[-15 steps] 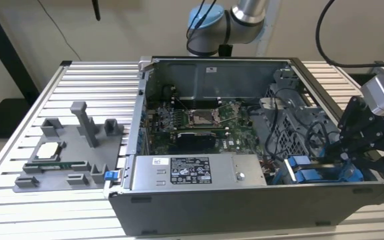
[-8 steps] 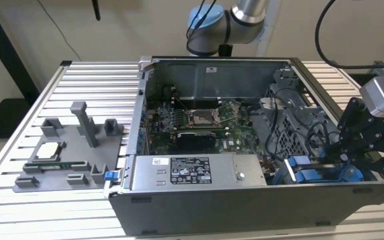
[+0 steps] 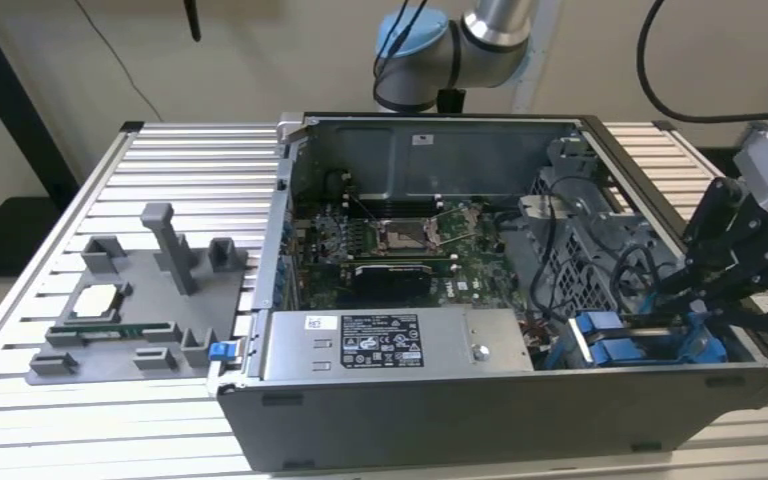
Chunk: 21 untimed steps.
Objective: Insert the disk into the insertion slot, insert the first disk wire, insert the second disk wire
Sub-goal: 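Insert the first disk wire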
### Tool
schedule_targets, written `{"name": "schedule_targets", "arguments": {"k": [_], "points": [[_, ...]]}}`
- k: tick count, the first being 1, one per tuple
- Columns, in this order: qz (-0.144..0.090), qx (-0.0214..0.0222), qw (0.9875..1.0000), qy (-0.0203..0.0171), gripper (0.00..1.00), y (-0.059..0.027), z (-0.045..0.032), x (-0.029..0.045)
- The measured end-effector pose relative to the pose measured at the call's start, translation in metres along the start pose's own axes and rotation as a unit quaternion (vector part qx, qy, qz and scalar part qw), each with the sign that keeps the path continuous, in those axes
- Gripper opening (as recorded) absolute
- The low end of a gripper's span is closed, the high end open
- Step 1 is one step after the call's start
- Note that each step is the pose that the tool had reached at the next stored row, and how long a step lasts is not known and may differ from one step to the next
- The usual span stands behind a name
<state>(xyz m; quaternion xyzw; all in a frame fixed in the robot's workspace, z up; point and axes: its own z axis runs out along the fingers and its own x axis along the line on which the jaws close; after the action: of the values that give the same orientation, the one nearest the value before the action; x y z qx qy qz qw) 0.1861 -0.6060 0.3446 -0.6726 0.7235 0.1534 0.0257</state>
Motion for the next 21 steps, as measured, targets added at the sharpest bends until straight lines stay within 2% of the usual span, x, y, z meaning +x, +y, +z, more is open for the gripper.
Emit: {"name": "schedule_targets", "arguments": {"k": [6, 10, 11, 12, 14, 15, 18, 19, 21], "points": [[0.0, -0.0006, 1.0, 0.0001, 1.0, 0.0031, -0.016, -0.0041], [0.0, -0.0003, 1.0, 0.0007, 1.0, 0.0039, -0.0201, -0.0052], [0.0, 0.0015, 1.0, 0.0036, 1.0, 0.0041, -0.0201, -0.0053], [0.0, 0.0059, 1.0, 0.0067, 1.0, 0.0041, -0.0201, -0.0057], [-0.002, 0.0154, 0.9998, 0.0093, 1.0, 0.0045, -0.0203, -0.0071], [-0.003, 0.0188, 0.9998, 0.0101, 1.0, 0.0051, -0.021, -0.0085], [-0.003, 0.0215, 0.9997, 0.0109, 1.0, 0.0066, -0.0256, -0.0126], [-0.004, 0.0234, 0.9996, 0.0121, 1.0, 0.0069, -0.0259, -0.0138], [-0.004, 0.0292, 0.9994, 0.0174, 1.0, 0.0071, -0.0255, -0.0158]]}}
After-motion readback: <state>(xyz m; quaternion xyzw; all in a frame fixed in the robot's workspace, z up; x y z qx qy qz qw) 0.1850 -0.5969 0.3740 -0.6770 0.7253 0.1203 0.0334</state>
